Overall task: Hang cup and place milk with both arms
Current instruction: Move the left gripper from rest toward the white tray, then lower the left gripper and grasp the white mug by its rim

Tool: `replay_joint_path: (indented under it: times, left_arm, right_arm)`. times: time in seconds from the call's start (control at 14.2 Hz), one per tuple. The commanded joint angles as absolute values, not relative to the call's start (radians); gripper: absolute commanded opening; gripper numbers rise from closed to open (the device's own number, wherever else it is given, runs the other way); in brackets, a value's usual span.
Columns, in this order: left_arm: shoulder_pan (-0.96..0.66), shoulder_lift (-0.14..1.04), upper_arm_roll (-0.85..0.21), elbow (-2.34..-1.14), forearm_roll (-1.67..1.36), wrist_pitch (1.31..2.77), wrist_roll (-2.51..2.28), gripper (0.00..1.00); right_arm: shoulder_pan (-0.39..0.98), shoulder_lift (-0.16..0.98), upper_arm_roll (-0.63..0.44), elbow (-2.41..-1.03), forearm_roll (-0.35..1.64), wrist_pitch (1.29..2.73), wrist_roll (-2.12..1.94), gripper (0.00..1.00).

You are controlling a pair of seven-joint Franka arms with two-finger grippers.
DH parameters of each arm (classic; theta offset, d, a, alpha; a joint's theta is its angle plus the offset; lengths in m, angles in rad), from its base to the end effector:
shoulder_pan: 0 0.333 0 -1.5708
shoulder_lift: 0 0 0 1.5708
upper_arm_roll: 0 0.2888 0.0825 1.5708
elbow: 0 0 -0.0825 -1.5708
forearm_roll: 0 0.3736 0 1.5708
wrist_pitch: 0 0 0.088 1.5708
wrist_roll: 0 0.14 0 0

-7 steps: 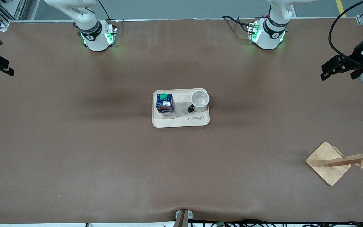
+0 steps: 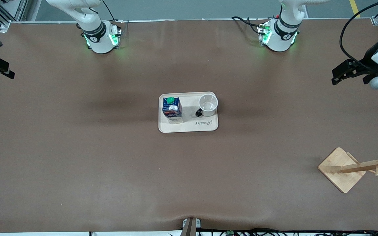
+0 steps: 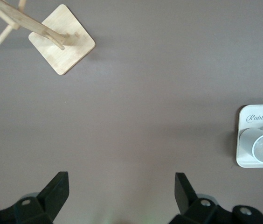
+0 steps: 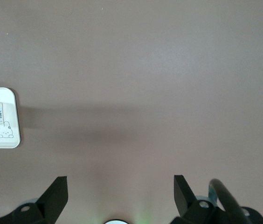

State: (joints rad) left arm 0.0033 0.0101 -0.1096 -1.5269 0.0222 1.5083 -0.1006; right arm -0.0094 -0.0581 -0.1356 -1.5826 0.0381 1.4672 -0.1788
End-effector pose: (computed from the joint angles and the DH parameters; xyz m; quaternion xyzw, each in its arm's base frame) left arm 0.5373 -0.0538 0.5736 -0.9998 0.0023 0.0132 0.0120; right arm 0.5101 -0.0706 0.5809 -0.9991 -0.0185 0.0248 0.0273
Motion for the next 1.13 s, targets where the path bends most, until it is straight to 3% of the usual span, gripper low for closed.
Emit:
replay_joint_path:
  times: [0.0, 0.28, 0.56, 1.06]
  left_arm:
    - [-0.014, 0.092, -0.171, -1.486, 0.049, 1.519, -0.109, 1.00]
    - [-0.093, 0.161, -0.218, -1.529, 0.046, 1.598, -0.118, 1.00]
    - [-0.240, 0.181, -0.218, -1.669, 0.046, 1.756, -0.137, 1.00]
    - [-0.406, 0.351, -0.222, -1.678, 0.048, 1.857, -0.112, 1.00]
  right_arm:
    - [-0.029, -0.066, -0.126, -1.577, 0.057, 1.457, -0.190, 1.00]
    - [-0.031, -0.066, -0.126, -1.578, 0.057, 1.457, -0.190, 1.00]
    - [-0.031, -0.066, -0.126, -1.577, 0.057, 1.457, -0.190, 1.00]
    - [-0.032, -0.045, -0.126, -1.543, 0.055, 1.456, -0.198, 1.00]
